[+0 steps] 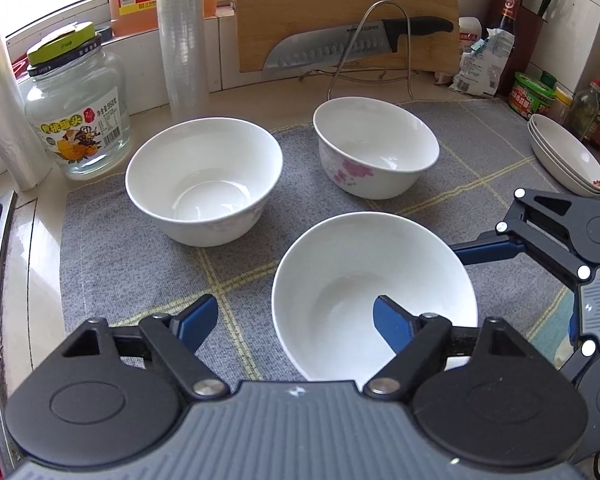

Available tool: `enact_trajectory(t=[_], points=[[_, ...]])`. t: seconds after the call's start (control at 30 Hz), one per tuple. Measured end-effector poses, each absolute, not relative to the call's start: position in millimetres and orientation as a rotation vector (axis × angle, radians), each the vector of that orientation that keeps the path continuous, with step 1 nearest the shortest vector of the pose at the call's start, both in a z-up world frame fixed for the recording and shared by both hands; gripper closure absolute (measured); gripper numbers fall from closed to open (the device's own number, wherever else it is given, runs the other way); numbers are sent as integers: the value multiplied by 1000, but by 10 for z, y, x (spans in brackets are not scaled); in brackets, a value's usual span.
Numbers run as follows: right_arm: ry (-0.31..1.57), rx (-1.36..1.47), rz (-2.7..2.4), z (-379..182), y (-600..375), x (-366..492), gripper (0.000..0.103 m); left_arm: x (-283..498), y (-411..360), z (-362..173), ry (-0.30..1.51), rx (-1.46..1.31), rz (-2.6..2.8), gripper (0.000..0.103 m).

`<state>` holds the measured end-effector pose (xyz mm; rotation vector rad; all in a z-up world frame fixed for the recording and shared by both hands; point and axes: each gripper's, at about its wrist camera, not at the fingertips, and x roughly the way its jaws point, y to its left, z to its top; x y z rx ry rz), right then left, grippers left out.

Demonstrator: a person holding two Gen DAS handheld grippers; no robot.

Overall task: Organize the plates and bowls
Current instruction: 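Close the left tool on the rim of a plain white bowl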

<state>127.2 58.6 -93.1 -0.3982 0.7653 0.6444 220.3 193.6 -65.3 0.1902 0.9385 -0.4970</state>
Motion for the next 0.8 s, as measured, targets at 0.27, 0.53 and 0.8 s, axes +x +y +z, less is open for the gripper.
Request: enact_trajectory(t=[0.27,0.53,0.8], points=[[750,-414,662,-899,606,1281,19,2215,1867,-643,952,195,-554,35],[753,-418,658,-890,615,1277,20,2210,1834,-644,961,191,-575,45],[764,-418,657,-860,595,1241,20,2174,1809,-613,967,183,-582,45]])
